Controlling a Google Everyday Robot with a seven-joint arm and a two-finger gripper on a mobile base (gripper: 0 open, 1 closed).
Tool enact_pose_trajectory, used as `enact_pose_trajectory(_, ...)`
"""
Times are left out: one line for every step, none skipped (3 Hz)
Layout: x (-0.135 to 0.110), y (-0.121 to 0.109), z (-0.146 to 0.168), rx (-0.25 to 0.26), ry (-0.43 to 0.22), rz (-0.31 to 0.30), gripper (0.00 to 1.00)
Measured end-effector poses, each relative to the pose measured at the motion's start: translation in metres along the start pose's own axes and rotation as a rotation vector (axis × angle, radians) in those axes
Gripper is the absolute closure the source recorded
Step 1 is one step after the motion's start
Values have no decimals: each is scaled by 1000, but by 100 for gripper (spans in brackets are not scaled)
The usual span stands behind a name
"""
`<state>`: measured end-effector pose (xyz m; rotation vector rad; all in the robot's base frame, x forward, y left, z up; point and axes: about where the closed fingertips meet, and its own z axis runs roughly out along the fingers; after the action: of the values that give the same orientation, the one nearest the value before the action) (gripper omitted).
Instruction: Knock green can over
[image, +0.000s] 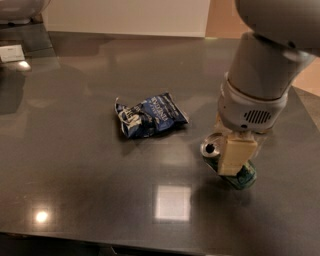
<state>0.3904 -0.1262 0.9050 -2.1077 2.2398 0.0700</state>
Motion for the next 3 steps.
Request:
enact_pose_trajectory(-5, -9, 11, -14, 69, -18, 82)
enact_pose_trajectory(-8, -14, 18, -22, 103, -29, 59)
enact_pose_trajectory(-13, -18, 18, 1, 88, -32, 35)
